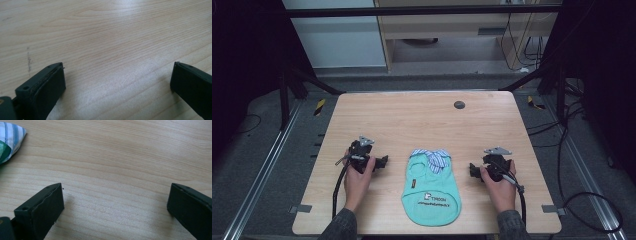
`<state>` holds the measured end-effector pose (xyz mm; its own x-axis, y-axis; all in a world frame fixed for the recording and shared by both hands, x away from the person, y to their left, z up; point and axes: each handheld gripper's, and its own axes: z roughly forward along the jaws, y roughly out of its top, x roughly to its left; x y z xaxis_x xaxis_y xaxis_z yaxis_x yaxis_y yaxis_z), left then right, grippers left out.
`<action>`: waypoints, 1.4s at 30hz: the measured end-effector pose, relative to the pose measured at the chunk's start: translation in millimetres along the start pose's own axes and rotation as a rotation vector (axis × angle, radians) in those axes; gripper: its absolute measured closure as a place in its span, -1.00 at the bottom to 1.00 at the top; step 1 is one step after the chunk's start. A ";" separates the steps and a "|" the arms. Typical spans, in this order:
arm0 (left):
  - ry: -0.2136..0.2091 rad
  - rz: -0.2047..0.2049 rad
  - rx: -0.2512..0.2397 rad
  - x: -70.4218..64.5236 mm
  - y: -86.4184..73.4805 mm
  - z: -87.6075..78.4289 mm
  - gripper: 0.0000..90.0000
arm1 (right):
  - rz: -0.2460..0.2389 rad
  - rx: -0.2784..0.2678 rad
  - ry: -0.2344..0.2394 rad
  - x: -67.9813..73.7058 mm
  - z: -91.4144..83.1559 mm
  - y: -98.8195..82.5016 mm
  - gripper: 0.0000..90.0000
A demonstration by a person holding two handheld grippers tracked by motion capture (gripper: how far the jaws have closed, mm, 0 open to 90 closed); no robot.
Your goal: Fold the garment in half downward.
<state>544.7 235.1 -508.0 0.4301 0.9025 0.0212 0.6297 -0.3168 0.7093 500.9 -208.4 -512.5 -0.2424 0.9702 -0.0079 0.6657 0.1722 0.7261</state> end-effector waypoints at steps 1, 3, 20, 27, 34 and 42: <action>0.006 -0.006 0.003 -1.1 -1.6 -1.8 -1.00 | -0.001 -0.001 0.000 -0.1 0.1 0.0 -0.98; 0.008 -0.009 0.002 -1.9 -2.8 -2.9 -1.00 | -0.002 0.000 0.001 -0.1 0.1 0.0 -0.98; -0.021 0.035 -0.031 -20.0 -7.3 -17.9 -0.90 | -0.019 -0.040 0.029 5.0 -5.6 2.8 -0.77; -0.119 0.097 -0.060 -30.4 17.5 -27.5 -0.92 | -0.092 -0.075 0.088 18.3 -16.2 21.7 -0.43; -0.236 0.080 -0.041 -33.9 64.1 -17.8 -0.77 | -0.212 -0.031 0.219 40.6 -8.8 71.2 0.11; -0.235 0.151 -0.003 -56.0 87.4 9.5 -0.53 | -0.247 0.020 0.313 57.8 18.1 89.3 0.55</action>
<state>581.8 154.1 -453.9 0.6573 0.7527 -0.0365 0.5453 -0.4416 0.7125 559.1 -133.8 -460.6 -0.5983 0.8007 0.0316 0.5734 0.4002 0.7149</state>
